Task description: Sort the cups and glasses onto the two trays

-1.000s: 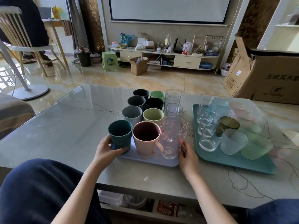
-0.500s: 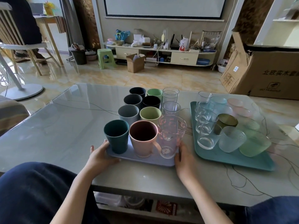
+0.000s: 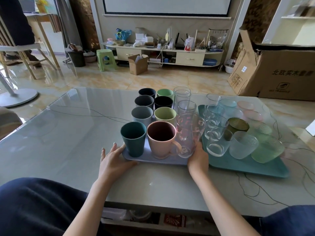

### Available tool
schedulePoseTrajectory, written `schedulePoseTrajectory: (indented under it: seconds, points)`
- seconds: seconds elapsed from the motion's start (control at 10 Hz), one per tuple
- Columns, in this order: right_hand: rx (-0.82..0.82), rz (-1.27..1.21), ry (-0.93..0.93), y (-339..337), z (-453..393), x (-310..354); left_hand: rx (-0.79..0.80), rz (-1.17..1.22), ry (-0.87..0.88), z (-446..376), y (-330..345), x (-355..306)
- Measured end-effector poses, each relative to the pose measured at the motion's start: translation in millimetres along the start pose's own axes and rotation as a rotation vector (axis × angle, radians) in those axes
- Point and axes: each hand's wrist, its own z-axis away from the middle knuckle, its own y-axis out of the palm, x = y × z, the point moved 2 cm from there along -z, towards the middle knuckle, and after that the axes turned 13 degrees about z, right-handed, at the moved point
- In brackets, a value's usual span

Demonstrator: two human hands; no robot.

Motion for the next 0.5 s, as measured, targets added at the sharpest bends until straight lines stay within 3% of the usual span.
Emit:
schedulePoseTrajectory:
  seconds: [0.2,0.3,0.5]
  points:
    - [0.026,-0.051,0.023,0.8,-2.8,0.1,-0.016,-0.008,-0.035,2.7,-0.7,-11.2]
    - [0.082,-0.226,0.010,-3.3,8.1,0.1,-0.010,-0.012,-0.059,4.6,-3.2,-13.9]
    - [0.137,-0.164,-0.039,-13.6,28.1,-23.6,0.177,0.112,-0.170,-6.8,-3.2,-1.4]
